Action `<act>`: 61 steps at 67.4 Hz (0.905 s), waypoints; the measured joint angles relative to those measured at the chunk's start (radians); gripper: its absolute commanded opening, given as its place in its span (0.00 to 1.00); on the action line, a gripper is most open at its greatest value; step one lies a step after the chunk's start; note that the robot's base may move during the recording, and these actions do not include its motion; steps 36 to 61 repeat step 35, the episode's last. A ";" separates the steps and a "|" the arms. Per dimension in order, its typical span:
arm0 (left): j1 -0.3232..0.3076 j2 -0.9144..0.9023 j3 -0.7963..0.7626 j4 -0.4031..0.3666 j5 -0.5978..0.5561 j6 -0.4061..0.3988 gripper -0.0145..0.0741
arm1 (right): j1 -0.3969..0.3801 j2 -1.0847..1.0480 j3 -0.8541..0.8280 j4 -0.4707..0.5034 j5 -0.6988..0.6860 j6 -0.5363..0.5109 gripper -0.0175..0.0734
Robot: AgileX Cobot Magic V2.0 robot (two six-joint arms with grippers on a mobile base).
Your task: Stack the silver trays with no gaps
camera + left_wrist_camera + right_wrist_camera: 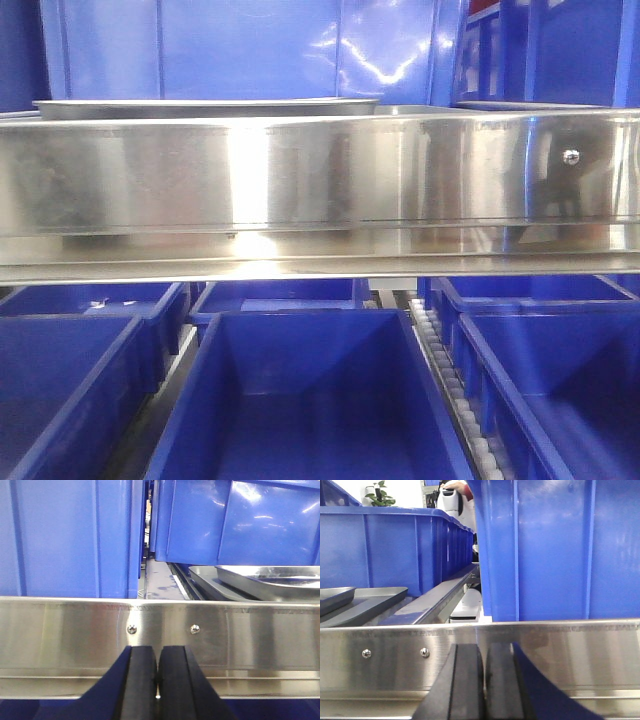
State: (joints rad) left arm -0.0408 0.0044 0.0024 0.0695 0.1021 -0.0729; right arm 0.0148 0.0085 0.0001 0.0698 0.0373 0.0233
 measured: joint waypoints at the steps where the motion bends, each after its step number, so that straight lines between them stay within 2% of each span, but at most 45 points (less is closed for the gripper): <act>1: 0.000 0.000 0.000 0.000 0.000 0.000 0.18 | 0.000 0.000 0.000 0.000 0.000 0.000 0.17; 61: 0.000 0.000 0.000 0.000 0.000 -0.002 0.18 | 0.000 0.000 0.000 0.000 0.002 0.000 0.17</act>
